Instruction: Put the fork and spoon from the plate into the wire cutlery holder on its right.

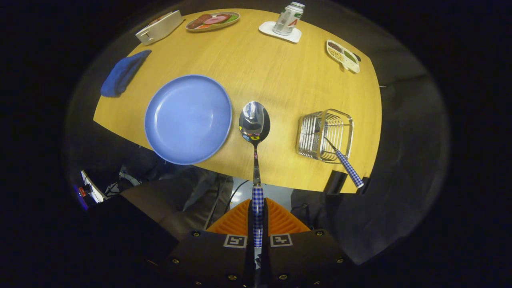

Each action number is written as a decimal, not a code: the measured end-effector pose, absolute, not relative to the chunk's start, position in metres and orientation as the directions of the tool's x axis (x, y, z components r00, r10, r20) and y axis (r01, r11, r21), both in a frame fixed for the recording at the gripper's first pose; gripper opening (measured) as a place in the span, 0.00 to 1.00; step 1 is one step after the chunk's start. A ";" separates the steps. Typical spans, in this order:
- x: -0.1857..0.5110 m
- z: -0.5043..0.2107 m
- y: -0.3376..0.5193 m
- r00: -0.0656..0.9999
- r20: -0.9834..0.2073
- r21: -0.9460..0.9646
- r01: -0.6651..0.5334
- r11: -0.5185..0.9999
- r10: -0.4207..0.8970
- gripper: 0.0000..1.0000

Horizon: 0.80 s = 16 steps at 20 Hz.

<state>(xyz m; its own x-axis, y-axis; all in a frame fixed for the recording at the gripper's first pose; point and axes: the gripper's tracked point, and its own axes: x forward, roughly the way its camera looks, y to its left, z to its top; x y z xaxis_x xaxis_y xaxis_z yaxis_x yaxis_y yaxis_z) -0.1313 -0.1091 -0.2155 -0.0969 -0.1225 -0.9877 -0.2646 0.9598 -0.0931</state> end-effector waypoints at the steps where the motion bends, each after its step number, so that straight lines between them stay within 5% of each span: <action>1: -0.132 -0.211 -0.119 -0.108 -0.986 -0.097 -0.259 0.961 -0.129 0.07; 16: -0.116 -0.188 -0.204 -0.198 -0.958 -0.151 -0.274 0.950 -0.210 0.07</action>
<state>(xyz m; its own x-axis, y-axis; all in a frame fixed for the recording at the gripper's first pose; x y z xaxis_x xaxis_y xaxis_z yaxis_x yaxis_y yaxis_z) -0.1161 -0.2036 -0.1879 -0.1981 -0.2096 -0.9575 -0.2737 0.9498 -0.1512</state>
